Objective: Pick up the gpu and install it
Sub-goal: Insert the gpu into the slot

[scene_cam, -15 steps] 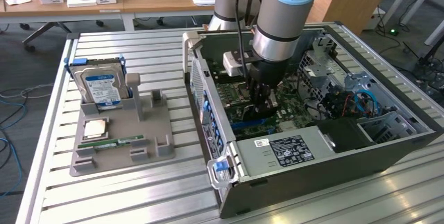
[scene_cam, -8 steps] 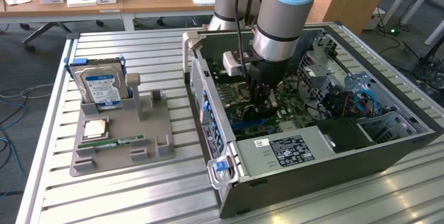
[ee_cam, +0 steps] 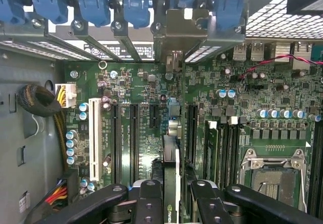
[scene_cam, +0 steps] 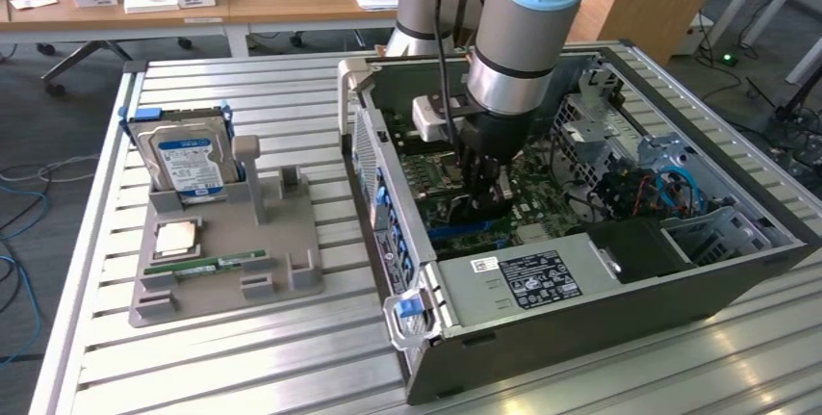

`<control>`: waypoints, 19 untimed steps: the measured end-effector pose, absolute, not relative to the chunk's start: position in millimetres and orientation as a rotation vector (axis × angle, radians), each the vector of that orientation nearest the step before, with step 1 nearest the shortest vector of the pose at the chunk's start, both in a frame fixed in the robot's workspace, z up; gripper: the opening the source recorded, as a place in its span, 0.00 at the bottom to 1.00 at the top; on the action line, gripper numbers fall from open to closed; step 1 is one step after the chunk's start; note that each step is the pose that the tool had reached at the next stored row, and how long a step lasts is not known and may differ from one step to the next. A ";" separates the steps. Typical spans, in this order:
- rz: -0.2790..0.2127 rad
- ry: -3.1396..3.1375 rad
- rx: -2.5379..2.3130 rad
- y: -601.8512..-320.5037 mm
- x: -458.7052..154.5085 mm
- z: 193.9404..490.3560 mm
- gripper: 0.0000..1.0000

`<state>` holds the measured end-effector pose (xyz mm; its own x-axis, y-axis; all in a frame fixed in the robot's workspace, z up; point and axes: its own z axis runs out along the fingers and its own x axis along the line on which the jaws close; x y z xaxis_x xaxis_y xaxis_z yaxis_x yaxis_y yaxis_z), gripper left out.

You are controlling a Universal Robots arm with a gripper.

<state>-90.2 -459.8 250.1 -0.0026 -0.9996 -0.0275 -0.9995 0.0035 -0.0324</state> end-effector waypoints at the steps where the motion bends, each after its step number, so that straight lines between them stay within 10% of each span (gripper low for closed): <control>1: -0.006 2.196 -2.187 -459.8 -90.3 250.1 0.26; 19: -0.007 2.219 -2.164 -460.4 -90.3 247.8 0.26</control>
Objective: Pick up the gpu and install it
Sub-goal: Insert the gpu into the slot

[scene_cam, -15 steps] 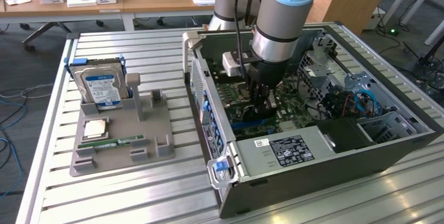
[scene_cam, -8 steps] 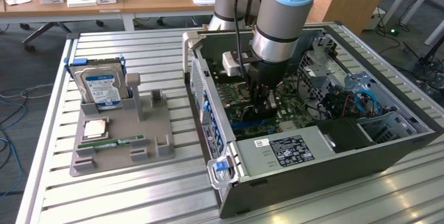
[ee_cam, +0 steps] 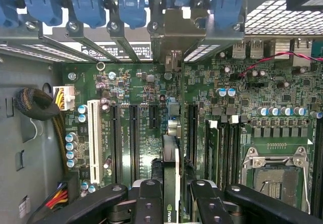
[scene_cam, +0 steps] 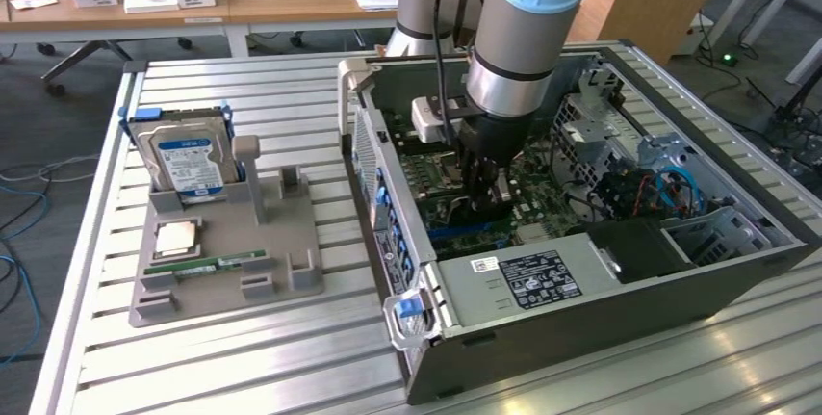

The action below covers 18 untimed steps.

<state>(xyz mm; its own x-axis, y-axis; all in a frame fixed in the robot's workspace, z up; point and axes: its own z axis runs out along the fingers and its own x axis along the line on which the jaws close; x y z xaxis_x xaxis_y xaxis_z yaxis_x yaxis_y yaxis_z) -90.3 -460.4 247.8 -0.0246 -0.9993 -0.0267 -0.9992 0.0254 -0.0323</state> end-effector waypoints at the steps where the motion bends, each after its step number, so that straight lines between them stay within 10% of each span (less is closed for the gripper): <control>1: -0.007 2.219 -2.164 -460.4 -90.3 247.5 0.26; 18: -0.007 2.219 -2.164 -460.4 -90.8 246.2 0.26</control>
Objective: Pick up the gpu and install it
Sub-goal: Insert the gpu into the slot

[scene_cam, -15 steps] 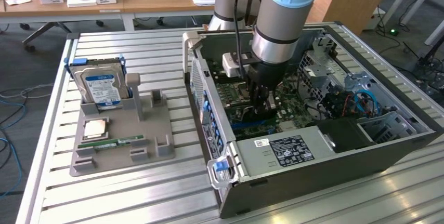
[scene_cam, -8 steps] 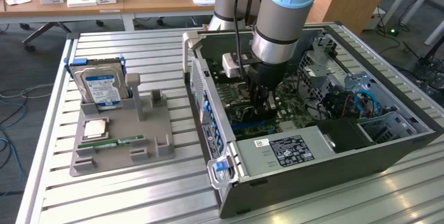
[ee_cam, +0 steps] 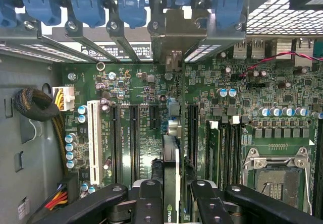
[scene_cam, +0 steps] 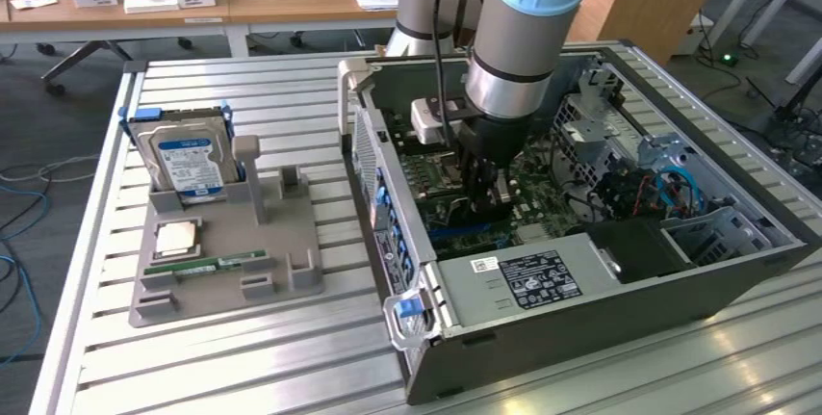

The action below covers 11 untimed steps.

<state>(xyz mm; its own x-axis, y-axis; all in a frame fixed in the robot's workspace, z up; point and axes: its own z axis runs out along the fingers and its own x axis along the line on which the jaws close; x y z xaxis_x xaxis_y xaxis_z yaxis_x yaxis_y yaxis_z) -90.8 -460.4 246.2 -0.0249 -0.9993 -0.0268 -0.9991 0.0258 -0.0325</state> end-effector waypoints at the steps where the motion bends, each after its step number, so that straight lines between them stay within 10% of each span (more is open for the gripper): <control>1: -0.007 2.219 -2.164 -460.4 -90.9 246.1 0.26; 11: -0.007 2.219 -2.164 -460.4 -91.1 244.5 0.26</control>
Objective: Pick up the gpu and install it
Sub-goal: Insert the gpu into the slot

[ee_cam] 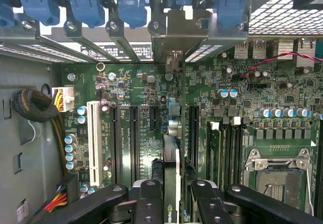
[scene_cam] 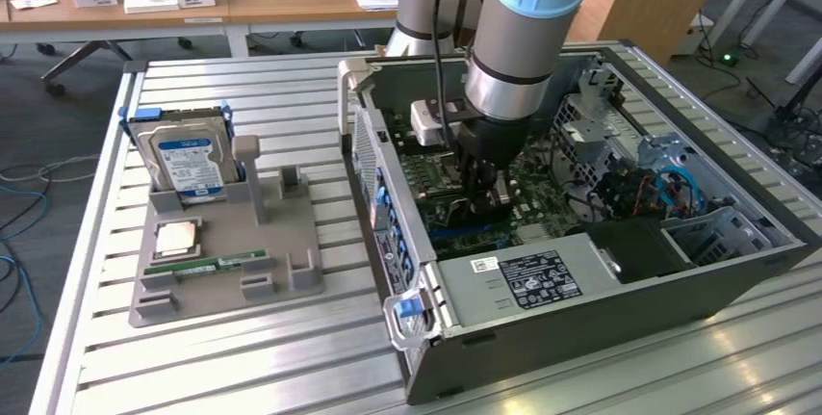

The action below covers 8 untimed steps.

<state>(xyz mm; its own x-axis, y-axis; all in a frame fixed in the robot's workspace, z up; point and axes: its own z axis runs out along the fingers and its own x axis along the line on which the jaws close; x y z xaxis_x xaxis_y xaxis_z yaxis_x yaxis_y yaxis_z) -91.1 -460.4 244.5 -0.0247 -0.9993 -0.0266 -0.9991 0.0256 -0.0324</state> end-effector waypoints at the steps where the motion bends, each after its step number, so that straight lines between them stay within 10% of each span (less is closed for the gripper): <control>1: -0.007 2.219 -2.164 -460.4 -91.1 244.5 0.26; 8: -0.007 2.220 -2.164 -460.5 -91.1 243.3 0.26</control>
<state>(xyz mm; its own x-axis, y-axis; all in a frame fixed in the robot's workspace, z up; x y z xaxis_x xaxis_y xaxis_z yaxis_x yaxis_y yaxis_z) -91.1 -460.5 243.3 -0.0247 -0.9993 -0.0264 -0.9992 0.0255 -0.0323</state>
